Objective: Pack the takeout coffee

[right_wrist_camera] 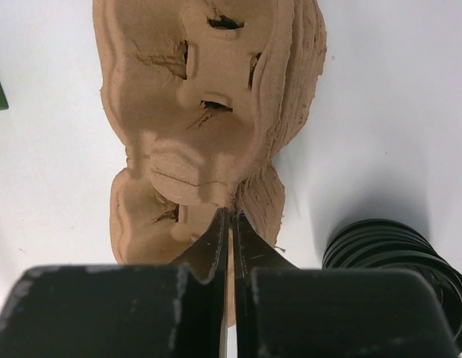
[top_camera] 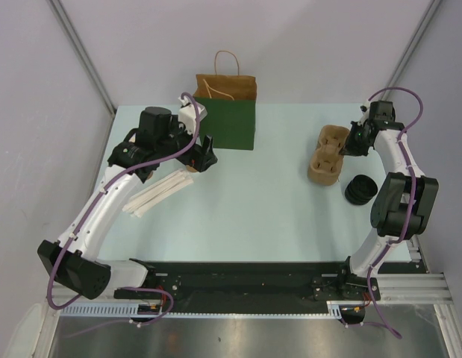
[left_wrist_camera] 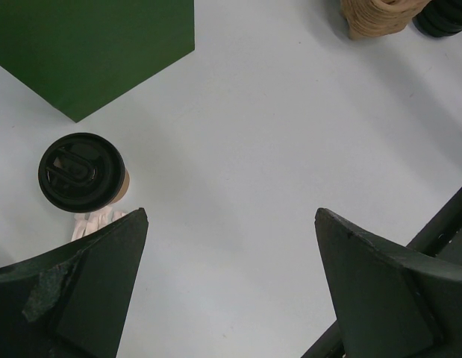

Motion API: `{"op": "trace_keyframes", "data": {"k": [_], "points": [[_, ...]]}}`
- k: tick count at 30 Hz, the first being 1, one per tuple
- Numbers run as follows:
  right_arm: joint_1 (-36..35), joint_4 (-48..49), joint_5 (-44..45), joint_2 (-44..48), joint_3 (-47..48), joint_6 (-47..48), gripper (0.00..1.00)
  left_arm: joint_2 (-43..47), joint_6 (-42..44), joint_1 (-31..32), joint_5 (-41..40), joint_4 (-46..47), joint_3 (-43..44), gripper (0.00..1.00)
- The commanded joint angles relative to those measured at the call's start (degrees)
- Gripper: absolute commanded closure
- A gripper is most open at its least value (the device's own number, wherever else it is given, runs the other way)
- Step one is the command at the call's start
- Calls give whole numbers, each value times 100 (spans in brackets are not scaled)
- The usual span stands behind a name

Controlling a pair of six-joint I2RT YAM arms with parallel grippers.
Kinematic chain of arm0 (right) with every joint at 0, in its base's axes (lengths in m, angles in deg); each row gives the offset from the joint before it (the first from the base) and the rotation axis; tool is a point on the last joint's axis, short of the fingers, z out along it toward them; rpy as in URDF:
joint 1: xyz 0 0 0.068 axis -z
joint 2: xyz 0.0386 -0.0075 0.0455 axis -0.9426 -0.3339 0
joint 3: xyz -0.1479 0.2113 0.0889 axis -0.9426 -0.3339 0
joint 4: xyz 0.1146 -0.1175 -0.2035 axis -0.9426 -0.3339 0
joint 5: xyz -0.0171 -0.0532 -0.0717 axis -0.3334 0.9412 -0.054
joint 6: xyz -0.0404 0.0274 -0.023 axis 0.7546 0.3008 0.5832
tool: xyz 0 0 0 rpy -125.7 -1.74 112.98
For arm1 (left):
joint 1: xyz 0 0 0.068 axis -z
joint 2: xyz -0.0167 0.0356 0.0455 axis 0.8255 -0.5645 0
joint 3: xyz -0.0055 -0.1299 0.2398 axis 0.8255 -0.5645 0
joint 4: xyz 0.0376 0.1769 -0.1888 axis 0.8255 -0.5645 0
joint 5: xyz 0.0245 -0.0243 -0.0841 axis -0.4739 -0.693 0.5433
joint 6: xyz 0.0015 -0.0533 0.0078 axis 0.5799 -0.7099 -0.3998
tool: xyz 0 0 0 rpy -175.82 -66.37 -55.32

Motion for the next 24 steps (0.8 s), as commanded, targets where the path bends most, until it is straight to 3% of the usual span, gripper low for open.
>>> {"op": "trace_keyframes", "data": {"k": [1,24], "points": [[26,182,-192,188,47,73,100,-3,-60,-11,99,114,270,1],[422,499,-1404,804,143,-225,100,-38,-34,-19,116,123,305,0]]}}
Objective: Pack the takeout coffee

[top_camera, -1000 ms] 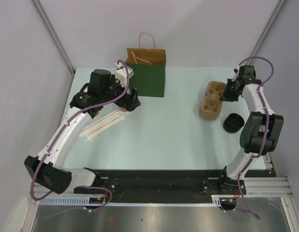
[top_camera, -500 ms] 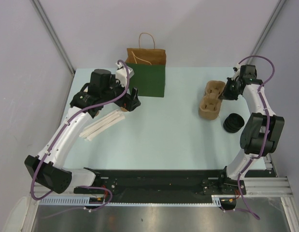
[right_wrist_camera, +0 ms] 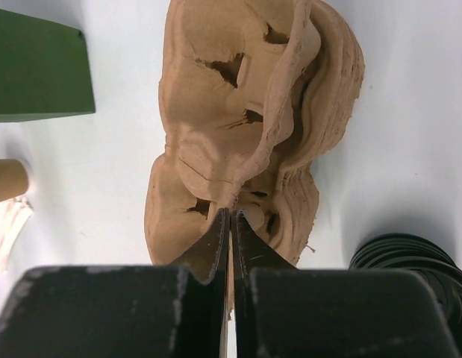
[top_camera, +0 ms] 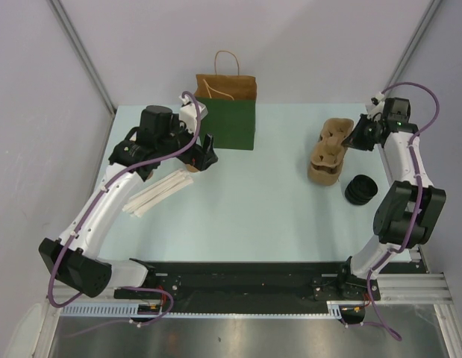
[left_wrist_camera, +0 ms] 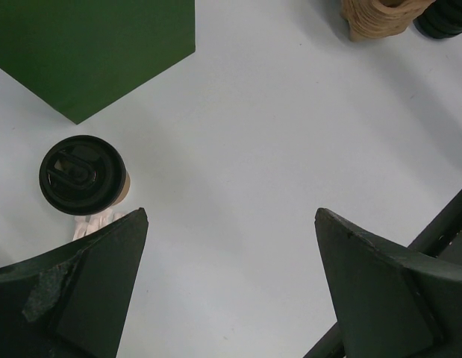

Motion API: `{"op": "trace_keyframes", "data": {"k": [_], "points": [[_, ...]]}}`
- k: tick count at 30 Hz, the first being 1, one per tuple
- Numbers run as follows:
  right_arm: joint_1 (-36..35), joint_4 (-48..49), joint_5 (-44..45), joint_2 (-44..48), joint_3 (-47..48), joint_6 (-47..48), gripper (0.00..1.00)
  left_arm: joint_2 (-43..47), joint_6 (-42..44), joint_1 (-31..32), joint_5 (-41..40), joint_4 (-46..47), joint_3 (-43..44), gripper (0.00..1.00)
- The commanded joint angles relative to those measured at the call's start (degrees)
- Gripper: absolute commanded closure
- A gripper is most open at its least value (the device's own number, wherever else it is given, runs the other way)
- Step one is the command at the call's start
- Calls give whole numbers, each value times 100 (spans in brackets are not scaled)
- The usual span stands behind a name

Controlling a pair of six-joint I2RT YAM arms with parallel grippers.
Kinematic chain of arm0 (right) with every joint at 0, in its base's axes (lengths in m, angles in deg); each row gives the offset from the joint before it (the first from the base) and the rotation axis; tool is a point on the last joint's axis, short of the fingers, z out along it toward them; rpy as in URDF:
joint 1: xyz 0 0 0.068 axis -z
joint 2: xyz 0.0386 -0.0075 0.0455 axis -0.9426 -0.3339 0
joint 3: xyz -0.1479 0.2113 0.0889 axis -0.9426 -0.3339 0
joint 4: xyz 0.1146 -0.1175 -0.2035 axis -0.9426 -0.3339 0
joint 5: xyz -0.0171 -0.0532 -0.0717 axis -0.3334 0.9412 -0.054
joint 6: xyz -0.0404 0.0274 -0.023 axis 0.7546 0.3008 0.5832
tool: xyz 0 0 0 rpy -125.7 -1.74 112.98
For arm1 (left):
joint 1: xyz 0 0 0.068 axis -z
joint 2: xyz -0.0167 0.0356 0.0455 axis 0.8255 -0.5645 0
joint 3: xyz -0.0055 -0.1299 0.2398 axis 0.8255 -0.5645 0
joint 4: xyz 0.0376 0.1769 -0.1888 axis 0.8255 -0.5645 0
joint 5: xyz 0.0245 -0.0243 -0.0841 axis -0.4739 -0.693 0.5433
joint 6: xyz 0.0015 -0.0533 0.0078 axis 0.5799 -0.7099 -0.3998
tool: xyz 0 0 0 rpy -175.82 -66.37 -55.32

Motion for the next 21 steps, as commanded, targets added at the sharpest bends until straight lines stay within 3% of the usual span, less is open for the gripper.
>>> {"op": "trace_keyframes", "data": {"k": [1,11,17,21], "points": [[90,326,-472,441,143,-157,100,54,-25,-20,134,125,229,1],[-339,422,-2054,1285,-102,-473,100,334,-51,-28,731,230,159,1],[-1341,625,-2397,1821,-436,-676,100,432,-1164,-11,1627,1258,-360,1],[-1869,879,-2687,2014,-866,-747,100,54,-1765,164,2120,1777,-597,10]]}}
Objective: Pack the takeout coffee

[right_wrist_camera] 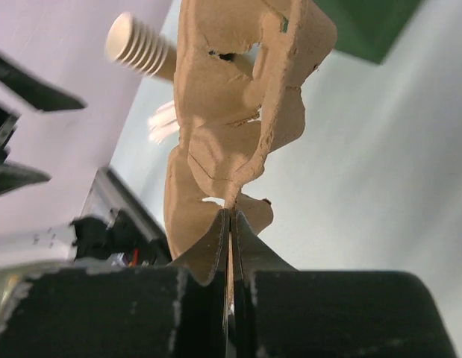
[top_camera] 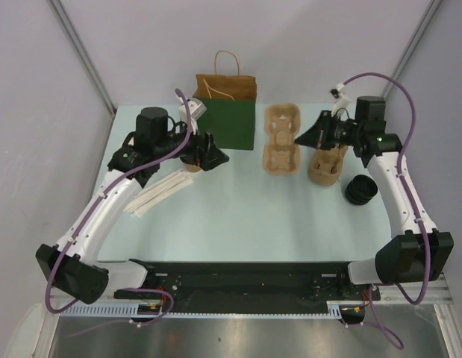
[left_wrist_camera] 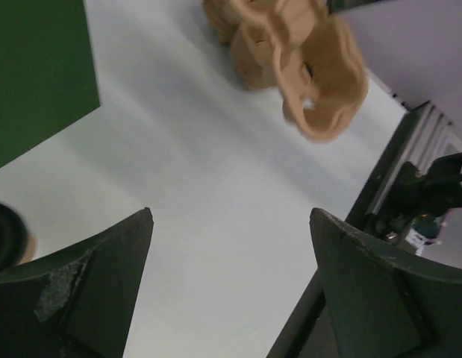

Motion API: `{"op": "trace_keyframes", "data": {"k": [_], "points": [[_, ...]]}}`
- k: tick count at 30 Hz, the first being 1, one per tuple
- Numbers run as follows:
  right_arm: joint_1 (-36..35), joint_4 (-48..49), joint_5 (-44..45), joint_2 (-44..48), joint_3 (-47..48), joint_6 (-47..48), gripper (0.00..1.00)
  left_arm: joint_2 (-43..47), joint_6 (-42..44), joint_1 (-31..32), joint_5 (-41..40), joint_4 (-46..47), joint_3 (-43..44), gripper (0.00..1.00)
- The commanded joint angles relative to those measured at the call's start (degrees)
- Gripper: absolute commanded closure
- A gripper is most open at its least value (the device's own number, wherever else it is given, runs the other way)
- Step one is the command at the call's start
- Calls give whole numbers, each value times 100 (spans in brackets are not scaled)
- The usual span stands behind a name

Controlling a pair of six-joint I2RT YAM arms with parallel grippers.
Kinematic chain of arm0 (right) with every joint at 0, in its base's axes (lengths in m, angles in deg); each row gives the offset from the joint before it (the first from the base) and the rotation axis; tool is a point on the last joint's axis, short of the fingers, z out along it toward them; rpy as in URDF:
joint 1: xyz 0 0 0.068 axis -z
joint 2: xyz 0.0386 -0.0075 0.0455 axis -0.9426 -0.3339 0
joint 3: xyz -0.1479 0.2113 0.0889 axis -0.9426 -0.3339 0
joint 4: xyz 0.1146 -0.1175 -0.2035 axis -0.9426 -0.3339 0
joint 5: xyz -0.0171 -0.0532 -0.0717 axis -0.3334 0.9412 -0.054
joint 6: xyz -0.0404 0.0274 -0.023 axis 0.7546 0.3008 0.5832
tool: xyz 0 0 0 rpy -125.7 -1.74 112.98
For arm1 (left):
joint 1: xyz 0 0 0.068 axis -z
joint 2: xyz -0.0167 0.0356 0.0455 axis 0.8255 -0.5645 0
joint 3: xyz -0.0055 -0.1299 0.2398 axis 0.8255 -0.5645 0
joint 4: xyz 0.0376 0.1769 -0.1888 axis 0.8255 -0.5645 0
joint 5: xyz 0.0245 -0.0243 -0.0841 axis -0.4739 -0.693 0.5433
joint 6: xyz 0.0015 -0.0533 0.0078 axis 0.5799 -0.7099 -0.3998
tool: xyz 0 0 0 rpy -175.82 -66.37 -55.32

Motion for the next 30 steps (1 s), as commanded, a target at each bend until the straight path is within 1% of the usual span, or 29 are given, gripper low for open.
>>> {"op": "trace_keyframes", "data": {"k": [1,3,6,7,12,17,18,20,22,23,25,26,28,29,30], "points": [[-371,373,-504,249,-471,-163,100,-315,-978,195,883,1007,-333,12],[-450,452,-600,319,-560,-198,100,-413,-1355,266,1120,1359,-552,16],[-503,452,-768,407,-683,-233,100,-430,-1848,371,1296,2201,-957,20],[-512,452,-838,459,-701,-242,100,-448,-1927,459,1288,2317,-1088,21],[-652,496,-926,530,-920,-216,100,-772,-2007,688,1165,2494,-1090,25],[-749,505,-917,627,-1052,-146,100,-1010,-2445,706,1446,2933,-1168,29],[-766,505,-926,636,-1070,-145,100,-1037,-2482,706,1463,3003,-1186,32],[-802,514,-944,636,-1096,-128,100,-1098,-2482,732,1490,2995,-1178,35],[-819,505,-970,671,-1096,-119,100,-1142,-2499,732,1525,2995,-1230,40],[-837,522,-996,662,-1097,-110,100,-1151,-2482,732,1499,3143,-1239,45],[-872,531,-1075,653,-1105,-119,100,-1169,-2464,741,1499,3118,-1265,50],[-916,540,-1076,653,-1114,-119,100,-1186,-2447,732,1508,3110,-1274,56],[-960,540,-1058,636,-1114,-75,100,-1195,-2412,732,1551,3083,-1309,64],[-969,575,-1067,627,-1123,-66,100,-1204,-2377,732,1682,3075,-1309,74],[-986,601,-1093,583,-1132,-110,100,-1221,-2307,732,1753,2900,-1301,78]]}}
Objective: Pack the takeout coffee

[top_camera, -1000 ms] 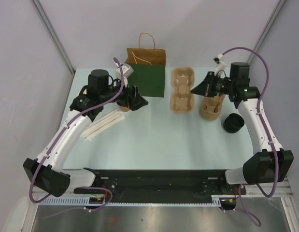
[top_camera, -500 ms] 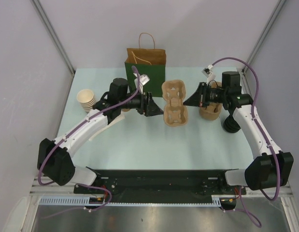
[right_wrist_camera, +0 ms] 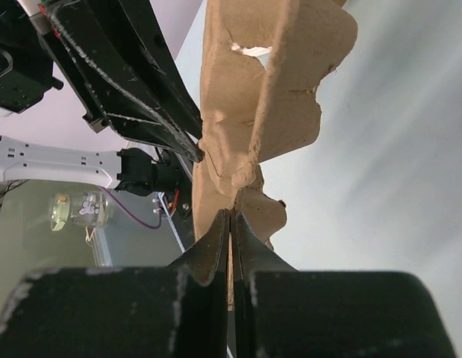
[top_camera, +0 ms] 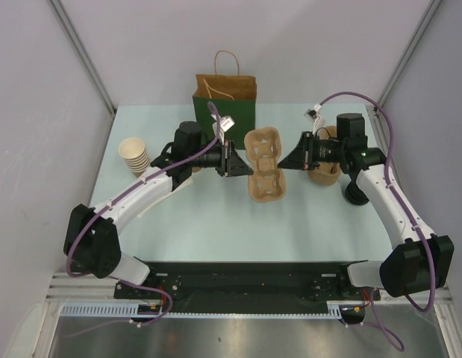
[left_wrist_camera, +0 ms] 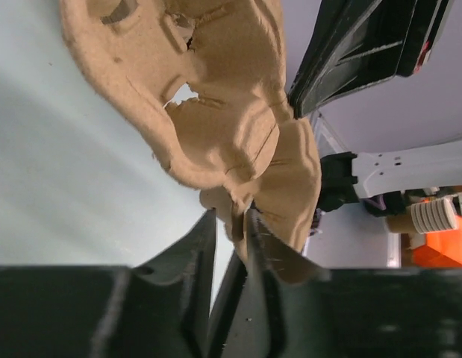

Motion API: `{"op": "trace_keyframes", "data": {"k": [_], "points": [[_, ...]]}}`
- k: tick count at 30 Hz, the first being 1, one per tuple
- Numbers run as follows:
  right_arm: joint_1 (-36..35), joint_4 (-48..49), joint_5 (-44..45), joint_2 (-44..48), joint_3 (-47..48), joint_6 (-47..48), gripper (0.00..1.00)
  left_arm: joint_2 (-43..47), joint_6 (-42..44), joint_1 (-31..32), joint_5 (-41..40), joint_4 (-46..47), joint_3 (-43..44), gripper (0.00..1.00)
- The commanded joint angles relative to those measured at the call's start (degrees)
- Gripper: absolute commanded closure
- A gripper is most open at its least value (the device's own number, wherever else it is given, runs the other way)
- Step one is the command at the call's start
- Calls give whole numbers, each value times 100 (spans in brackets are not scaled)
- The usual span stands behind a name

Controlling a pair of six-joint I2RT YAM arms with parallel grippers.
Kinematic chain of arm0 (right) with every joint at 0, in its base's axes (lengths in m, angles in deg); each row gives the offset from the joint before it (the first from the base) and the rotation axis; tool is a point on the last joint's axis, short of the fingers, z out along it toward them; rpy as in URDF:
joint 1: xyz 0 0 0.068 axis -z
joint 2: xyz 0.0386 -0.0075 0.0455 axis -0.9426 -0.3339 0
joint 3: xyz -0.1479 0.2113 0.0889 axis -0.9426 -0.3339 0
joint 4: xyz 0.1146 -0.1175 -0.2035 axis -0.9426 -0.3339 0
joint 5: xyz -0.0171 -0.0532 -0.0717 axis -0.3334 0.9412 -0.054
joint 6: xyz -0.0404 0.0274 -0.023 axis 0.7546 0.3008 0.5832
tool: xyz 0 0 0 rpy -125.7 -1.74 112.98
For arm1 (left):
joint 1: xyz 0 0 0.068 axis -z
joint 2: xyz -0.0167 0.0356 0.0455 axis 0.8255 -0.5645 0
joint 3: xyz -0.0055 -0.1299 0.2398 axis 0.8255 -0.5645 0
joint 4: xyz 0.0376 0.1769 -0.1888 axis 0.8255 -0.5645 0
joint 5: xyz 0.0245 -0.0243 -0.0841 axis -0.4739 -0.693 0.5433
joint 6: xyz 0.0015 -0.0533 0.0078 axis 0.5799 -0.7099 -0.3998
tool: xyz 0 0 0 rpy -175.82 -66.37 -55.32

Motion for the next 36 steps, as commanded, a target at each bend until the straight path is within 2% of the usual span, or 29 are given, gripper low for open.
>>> {"op": "trace_keyframes", "data": {"k": [1,2,4,6,7,9,10,12,13,17,21,27,33,36], "points": [[-99,291,-258,113,14,17,100,-45,237,26,398,-30,-24,82],[-108,326,-267,87,14,-1,100,-37,308,26,442,-231,-41,90],[-134,344,-285,52,5,-10,100,-2,554,0,521,-443,-94,97],[-178,318,-294,34,14,25,100,77,669,-79,714,-706,-208,100],[-222,300,-268,17,14,60,87,104,782,-132,785,-812,-243,100],[-222,274,-224,16,5,113,55,183,1081,-281,856,-1469,-279,100],[-187,256,-215,34,14,130,29,209,1587,-464,812,-1777,-288,100],[-152,169,-153,86,14,227,7,288,2152,-859,794,-2691,-340,100],[-117,134,-136,95,14,262,1,341,2764,-1010,760,-2998,-358,100],[-3,80,-39,166,5,324,0,245,4445,-1652,391,-4884,-332,100],[138,151,-82,148,14,245,0,-255,5676,-2143,-189,-5795,-384,100],[489,168,-459,183,22,113,0,-862,5968,-2786,-673,-5910,-227,100],[753,142,-540,289,22,174,0,-915,5996,-2874,-1261,-5779,-410,99],[850,168,-575,394,57,175,0,-925,5987,-2980,-1376,-5796,-420,88]]}}
